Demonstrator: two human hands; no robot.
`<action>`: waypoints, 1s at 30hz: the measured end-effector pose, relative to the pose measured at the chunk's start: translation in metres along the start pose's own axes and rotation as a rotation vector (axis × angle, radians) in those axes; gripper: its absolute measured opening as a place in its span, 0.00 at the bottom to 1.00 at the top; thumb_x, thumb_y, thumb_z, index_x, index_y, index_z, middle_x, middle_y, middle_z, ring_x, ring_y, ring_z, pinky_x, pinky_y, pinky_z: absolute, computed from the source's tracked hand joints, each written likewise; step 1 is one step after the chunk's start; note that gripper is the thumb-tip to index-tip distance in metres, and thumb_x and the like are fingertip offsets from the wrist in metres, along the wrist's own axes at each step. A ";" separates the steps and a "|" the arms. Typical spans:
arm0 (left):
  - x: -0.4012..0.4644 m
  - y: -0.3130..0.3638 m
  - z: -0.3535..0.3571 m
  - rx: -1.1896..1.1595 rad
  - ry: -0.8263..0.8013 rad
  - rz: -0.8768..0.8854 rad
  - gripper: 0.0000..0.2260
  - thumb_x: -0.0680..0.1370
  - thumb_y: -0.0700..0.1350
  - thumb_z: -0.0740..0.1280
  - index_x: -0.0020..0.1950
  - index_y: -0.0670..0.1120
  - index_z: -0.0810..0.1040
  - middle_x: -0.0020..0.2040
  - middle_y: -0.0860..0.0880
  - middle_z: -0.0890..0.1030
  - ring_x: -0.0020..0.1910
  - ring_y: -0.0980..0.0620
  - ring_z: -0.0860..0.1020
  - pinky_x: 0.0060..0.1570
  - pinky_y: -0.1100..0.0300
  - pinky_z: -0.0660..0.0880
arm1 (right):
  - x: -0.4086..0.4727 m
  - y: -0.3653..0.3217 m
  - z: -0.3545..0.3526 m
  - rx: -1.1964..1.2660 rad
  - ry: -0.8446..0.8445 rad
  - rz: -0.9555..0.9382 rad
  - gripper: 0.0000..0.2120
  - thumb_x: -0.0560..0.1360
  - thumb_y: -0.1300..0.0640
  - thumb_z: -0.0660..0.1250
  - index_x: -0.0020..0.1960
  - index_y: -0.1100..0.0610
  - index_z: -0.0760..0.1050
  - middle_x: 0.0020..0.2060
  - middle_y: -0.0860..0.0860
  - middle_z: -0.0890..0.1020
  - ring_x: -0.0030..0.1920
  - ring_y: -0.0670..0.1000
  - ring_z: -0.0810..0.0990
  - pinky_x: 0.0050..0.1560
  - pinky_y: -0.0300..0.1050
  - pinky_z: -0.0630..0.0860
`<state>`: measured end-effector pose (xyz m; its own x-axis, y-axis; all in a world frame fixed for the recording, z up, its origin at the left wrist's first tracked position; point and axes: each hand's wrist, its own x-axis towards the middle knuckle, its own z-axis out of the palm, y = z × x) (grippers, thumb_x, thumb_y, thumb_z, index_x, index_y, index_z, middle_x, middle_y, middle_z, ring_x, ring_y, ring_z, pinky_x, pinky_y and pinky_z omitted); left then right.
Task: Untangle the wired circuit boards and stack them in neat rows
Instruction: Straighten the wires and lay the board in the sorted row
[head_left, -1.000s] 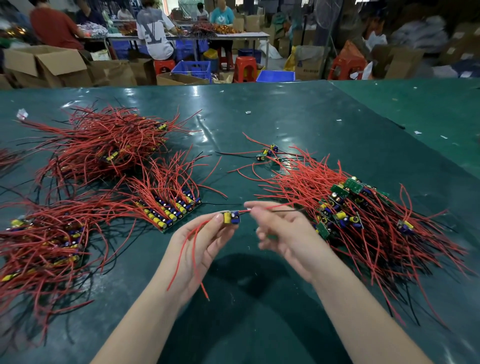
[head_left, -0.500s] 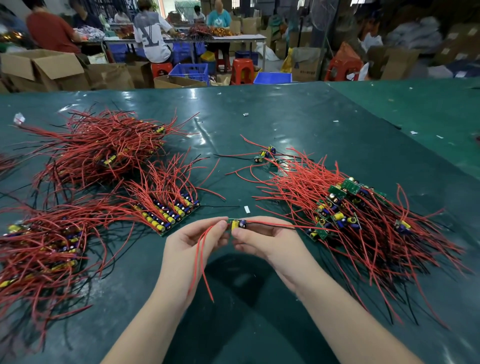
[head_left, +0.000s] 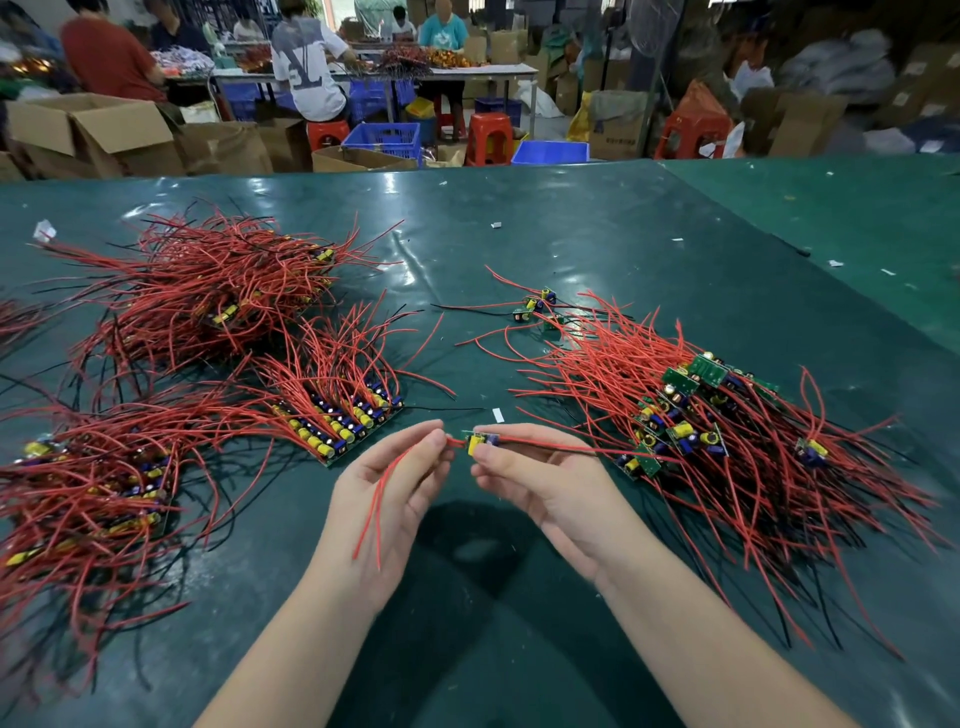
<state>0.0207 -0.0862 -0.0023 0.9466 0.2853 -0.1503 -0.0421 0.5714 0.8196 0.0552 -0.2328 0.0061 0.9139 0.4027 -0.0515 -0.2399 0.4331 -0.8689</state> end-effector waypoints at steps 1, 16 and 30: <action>0.000 0.000 0.000 -0.021 0.009 -0.012 0.06 0.66 0.40 0.72 0.42 0.44 0.87 0.40 0.44 0.85 0.38 0.55 0.83 0.38 0.68 0.78 | 0.000 0.000 0.000 -0.001 -0.004 -0.003 0.10 0.63 0.63 0.76 0.44 0.61 0.85 0.37 0.54 0.84 0.38 0.50 0.83 0.43 0.40 0.79; 0.000 0.002 0.007 -0.264 0.075 -0.146 0.04 0.64 0.41 0.72 0.35 0.44 0.86 0.42 0.47 0.85 0.39 0.57 0.84 0.35 0.71 0.77 | -0.003 0.003 0.010 0.166 0.049 0.099 0.08 0.62 0.63 0.75 0.41 0.59 0.85 0.37 0.54 0.84 0.36 0.49 0.83 0.38 0.36 0.79; -0.007 0.003 0.005 0.102 0.075 0.264 0.07 0.66 0.44 0.74 0.42 0.50 0.86 0.44 0.46 0.86 0.43 0.55 0.83 0.40 0.68 0.77 | -0.006 0.002 0.018 0.413 0.101 0.420 0.10 0.57 0.63 0.77 0.39 0.61 0.85 0.37 0.54 0.85 0.34 0.46 0.83 0.32 0.34 0.79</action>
<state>0.0155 -0.0903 0.0043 0.8805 0.4725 0.0385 -0.2484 0.3908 0.8863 0.0434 -0.2200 0.0136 0.7352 0.5371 -0.4135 -0.6762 0.5392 -0.5020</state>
